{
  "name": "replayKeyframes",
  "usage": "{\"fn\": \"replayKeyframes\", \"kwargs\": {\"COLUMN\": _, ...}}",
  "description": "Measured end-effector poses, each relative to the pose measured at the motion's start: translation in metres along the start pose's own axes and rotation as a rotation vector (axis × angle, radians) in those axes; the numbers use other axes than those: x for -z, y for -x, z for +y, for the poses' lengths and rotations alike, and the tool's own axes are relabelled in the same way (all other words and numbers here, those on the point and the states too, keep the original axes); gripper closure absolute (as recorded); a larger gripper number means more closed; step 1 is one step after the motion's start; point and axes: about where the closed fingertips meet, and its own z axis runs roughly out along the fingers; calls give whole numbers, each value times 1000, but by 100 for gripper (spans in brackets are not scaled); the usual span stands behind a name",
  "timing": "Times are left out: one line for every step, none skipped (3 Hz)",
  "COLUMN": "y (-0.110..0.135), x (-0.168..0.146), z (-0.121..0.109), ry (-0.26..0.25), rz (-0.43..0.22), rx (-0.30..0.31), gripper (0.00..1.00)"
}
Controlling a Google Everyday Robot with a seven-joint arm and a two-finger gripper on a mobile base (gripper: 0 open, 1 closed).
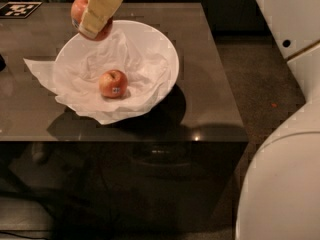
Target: Pick apple from white bowl
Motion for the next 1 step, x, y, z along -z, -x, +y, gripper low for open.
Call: {"fn": "replayKeyframes", "kwargs": {"y": 0, "x": 0, "z": 0, "ry": 0, "rz": 0, "rx": 0, "gripper": 100}}
